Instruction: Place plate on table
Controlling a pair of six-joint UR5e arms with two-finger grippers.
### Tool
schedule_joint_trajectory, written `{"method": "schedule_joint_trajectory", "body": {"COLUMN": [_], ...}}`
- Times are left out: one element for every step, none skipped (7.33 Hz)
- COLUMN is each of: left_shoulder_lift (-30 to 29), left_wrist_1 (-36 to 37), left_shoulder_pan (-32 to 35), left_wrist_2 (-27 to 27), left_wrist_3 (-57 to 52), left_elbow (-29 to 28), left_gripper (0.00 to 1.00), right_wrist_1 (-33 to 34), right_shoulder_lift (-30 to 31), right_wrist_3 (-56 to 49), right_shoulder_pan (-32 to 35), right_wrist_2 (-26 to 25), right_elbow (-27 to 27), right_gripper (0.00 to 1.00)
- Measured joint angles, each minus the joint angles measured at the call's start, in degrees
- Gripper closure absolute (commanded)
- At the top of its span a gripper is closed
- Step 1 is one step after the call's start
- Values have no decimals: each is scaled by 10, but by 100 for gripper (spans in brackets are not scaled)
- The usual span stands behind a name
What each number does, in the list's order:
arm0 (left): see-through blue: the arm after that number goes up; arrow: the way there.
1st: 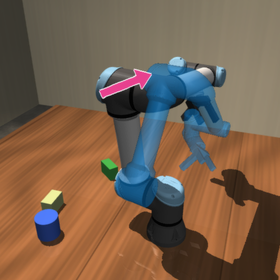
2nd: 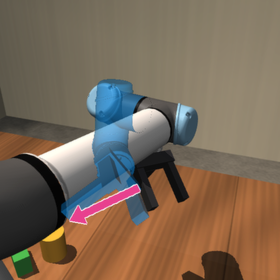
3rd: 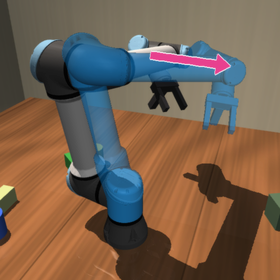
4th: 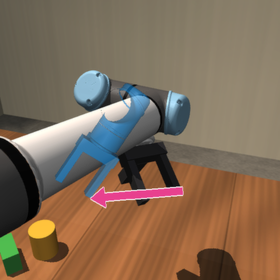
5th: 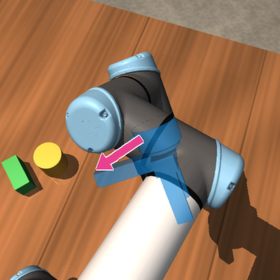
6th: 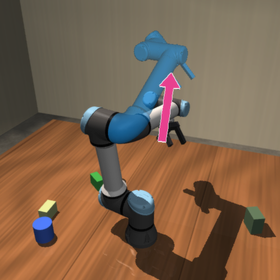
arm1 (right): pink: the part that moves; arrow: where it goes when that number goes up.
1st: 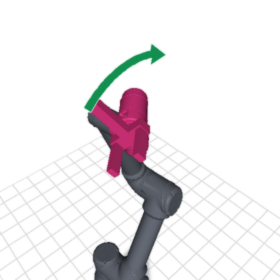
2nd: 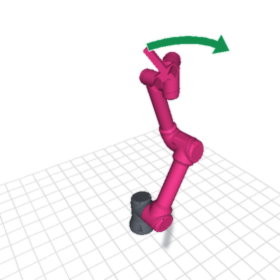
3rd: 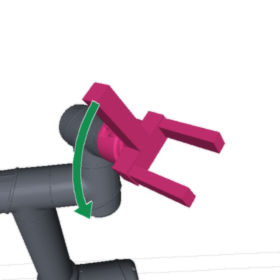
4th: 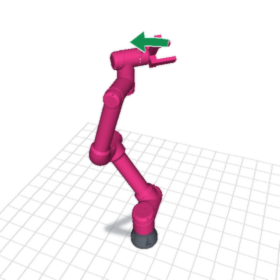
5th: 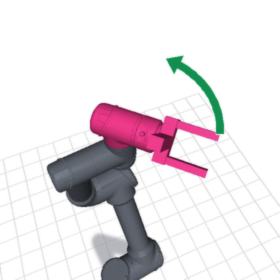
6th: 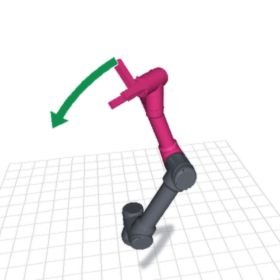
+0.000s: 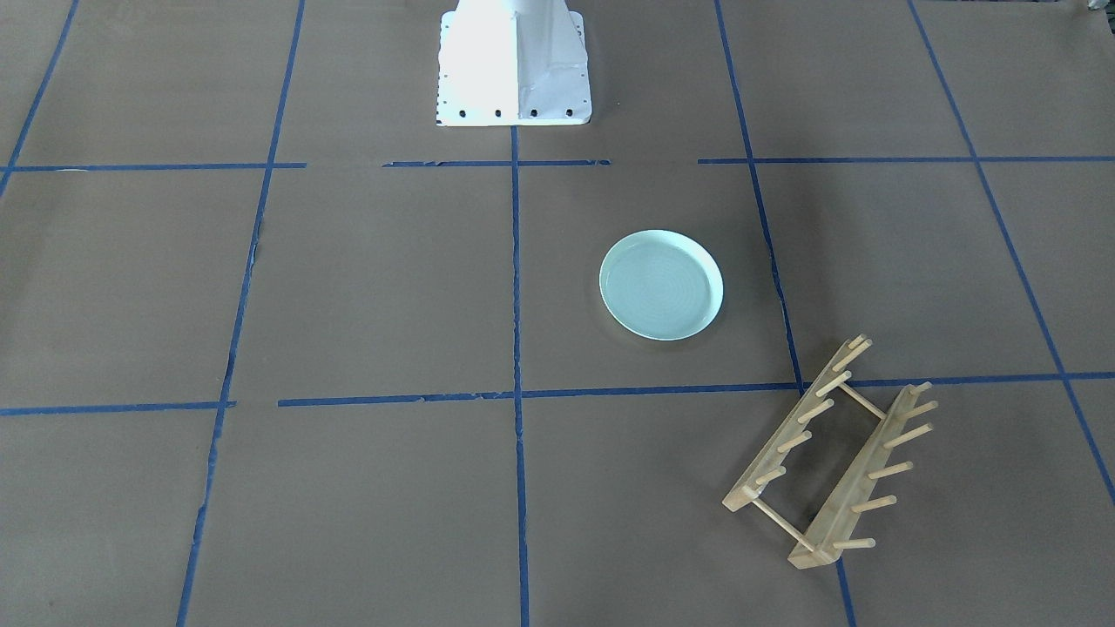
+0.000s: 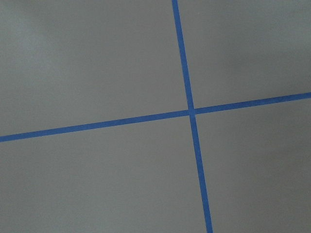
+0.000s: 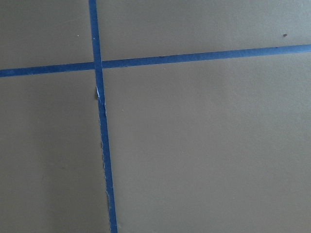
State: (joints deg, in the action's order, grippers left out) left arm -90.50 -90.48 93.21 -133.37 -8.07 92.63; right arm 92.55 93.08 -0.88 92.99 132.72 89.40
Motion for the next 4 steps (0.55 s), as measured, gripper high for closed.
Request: {"method": "schedule_joint_trajectory", "body": {"left_shoulder_lift": [0,0,1,1], "left_wrist_1": [1,1,1,1], "left_shoulder_pan": [0,0,0,0], "left_wrist_2": [-1,-1,-1,-1], "left_wrist_3": [0,0,0,0], "left_elbow": [1,2,4,6], "left_gripper": [0,0,0,0], "right_wrist_1": [0,0,0,0], "right_shoulder_lift": [0,0,0,0], "right_wrist_3": [0,0,0,0], "right_shoulder_pan": [0,0,0,0], "right_wrist_2": [0,0,0,0], "right_elbow": [0,1,0,0], "right_gripper": [0,0,0,0]}}
